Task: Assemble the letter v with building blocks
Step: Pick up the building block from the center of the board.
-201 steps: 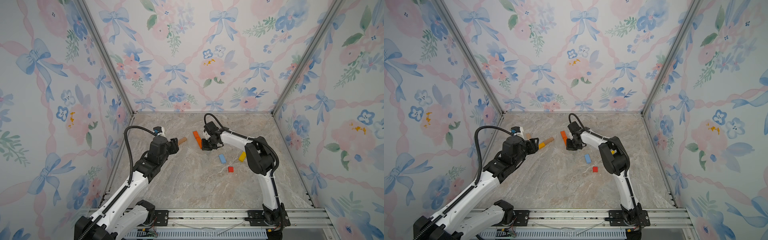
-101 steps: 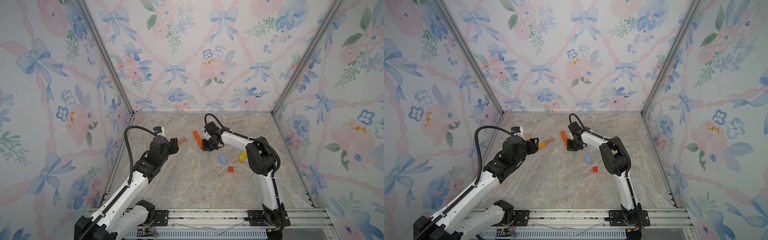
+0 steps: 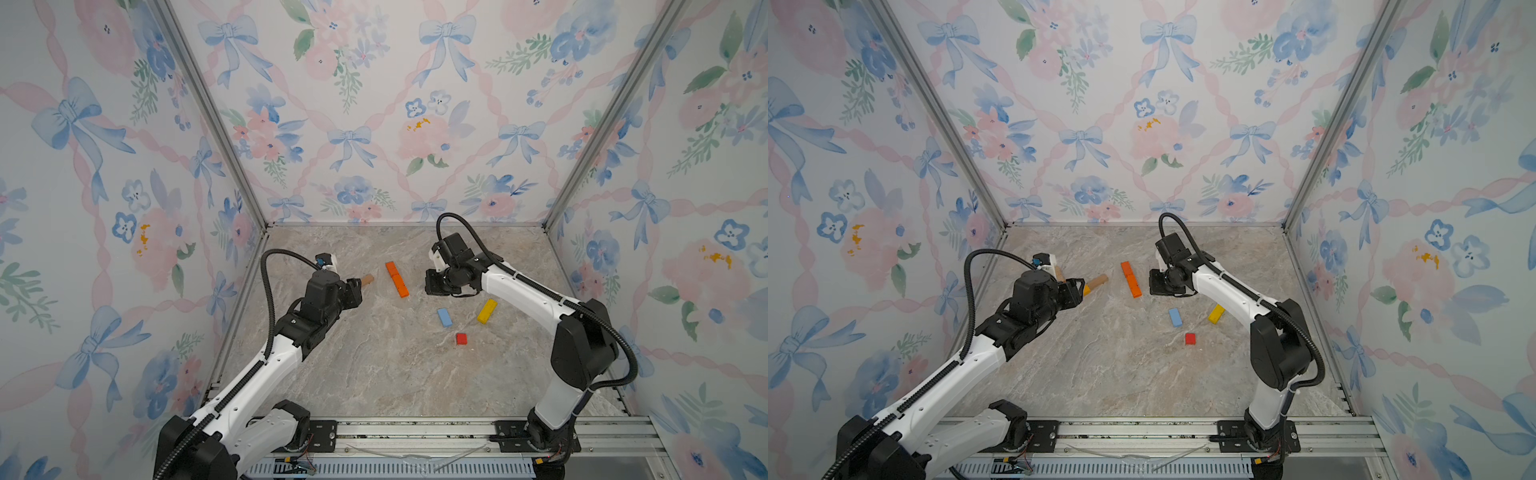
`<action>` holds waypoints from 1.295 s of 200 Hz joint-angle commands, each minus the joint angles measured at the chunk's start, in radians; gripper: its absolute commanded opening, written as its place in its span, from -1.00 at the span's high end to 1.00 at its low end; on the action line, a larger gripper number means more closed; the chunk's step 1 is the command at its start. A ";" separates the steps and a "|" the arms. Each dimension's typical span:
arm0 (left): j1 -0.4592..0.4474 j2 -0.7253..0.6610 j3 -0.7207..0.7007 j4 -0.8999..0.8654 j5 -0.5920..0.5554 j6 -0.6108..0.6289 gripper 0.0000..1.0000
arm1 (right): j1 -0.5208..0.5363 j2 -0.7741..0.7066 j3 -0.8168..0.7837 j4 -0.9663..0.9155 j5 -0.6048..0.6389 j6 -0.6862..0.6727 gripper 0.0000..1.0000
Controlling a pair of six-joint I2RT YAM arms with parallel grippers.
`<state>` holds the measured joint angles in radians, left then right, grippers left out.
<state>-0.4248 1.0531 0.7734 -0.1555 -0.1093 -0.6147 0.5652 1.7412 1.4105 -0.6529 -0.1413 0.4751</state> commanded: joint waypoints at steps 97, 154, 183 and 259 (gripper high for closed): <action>-0.007 0.143 0.050 0.044 0.156 -0.024 -0.14 | -0.007 -0.296 -0.497 -0.055 0.186 0.143 0.06; -0.016 0.151 0.037 0.045 0.168 -0.028 -0.15 | 0.005 -0.220 -0.527 -0.001 0.187 0.176 -0.28; -0.018 0.144 0.030 0.044 0.168 -0.028 -0.15 | 0.002 -0.180 -0.520 0.033 0.184 0.169 -0.28; -0.018 0.133 0.029 0.029 0.161 -0.029 -0.15 | -0.011 -0.092 -0.492 0.079 0.171 0.156 0.15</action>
<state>-0.4381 1.2015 0.7971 -0.1253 0.0433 -0.6331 0.5632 1.6230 0.9051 -0.5808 0.0311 0.6334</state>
